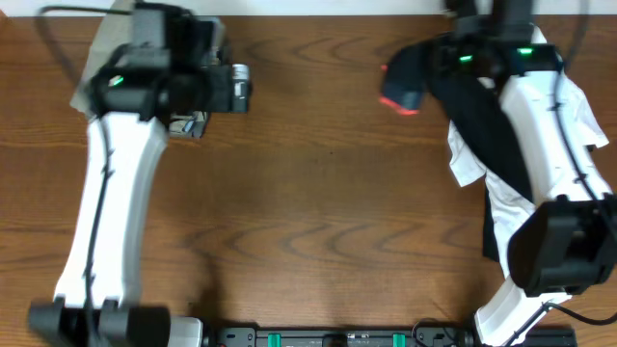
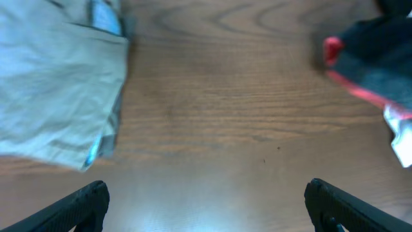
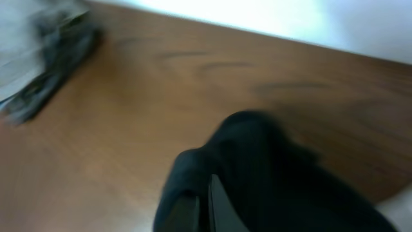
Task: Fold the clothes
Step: 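Drag the black trousers leftward with the right gripper onto the table center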
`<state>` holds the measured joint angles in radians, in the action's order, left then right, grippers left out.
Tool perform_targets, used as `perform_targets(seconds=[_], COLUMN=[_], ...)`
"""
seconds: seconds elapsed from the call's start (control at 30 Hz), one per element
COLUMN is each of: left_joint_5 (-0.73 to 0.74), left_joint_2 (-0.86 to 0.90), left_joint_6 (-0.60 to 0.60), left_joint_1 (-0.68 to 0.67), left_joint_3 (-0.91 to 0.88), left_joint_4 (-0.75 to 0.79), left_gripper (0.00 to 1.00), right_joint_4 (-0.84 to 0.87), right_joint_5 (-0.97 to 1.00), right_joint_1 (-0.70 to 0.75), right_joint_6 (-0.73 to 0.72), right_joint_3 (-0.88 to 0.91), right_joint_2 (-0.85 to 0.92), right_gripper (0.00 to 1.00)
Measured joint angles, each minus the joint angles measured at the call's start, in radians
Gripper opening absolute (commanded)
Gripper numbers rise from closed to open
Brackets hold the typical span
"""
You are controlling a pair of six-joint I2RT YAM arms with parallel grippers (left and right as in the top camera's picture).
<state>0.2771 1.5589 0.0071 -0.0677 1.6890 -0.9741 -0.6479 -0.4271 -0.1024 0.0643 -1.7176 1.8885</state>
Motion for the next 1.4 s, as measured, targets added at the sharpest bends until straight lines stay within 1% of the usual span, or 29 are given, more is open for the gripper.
perform_targets(seconds=[0.2,0.5,0.67,0.77,0.93,1.0,1.03,1.07,1.1,1.13,1.17,1.27,1.3,1.4], left_joint_5=[0.001,0.0,0.0,0.0,0.0,0.0,0.0,0.0,0.0,0.0,0.0,0.0,0.0,0.0], left_joint_2=[-0.124,-0.171,-0.171,-0.171,-0.171,-0.171,-0.171,-0.171,-0.171,-0.171,-0.171,-0.171,-0.171,-0.171], left_joint_6=[-0.004,-0.004,-0.004,-0.004,-0.004,-0.005,-0.005,-0.005,-0.004,-0.004,-0.004,-0.005,-0.005,-0.005], left_joint_1=[0.079,0.216,0.303,0.352,0.39,0.391,0.391,0.391,0.391,0.391,0.391,0.391,0.391,0.391], left_joint_3=[0.0,0.0,0.0,0.0,0.0,0.0,0.0,0.0,0.0,0.0,0.0,0.0,0.0,0.0], left_joint_4=[-0.09,-0.196,-0.21,-0.219,-0.234,-0.236,-0.237,-0.238,-0.238,-0.238,-0.239,-0.24,-0.24,-0.241], left_gripper=[0.98,0.98,0.98,0.98,0.98,0.98,0.98,0.98,0.98,0.98,0.98,0.98,0.98,0.98], right_joint_4=[-0.032,-0.067,-0.017,0.052,0.126,0.129,0.127,0.125,0.122,0.123,0.12,0.09,0.07,0.003], right_joint_5=[-0.009,-0.018,-0.018,-0.008,0.025,0.043,0.055,0.065,0.077,0.082,0.09,0.106,0.111,0.125], right_joint_1=[-0.193,-0.449,-0.555,-0.616,-0.711,-0.743,-0.755,-0.764,-0.771,-0.771,-0.768,-0.743,-0.726,-0.658], right_joint_6=[0.006,0.005,0.002,0.001,0.0,-0.002,-0.005,-0.006,-0.004,-0.006,-0.006,-0.009,-0.01,-0.016], right_joint_3=[0.0,0.0,0.0,0.0,0.0,0.0,0.0,0.0,0.0,0.0,0.0,0.0,0.0,0.0], right_joint_2=[0.0,0.0,0.0,0.0,0.0,0.0,0.0,0.0,0.0,0.0,-0.001,-0.002,-0.002,-0.007], right_gripper=[0.01,0.01,0.01,0.01,0.02,0.08,0.13,0.22,0.38,0.47,0.55,0.74,0.77,0.81])
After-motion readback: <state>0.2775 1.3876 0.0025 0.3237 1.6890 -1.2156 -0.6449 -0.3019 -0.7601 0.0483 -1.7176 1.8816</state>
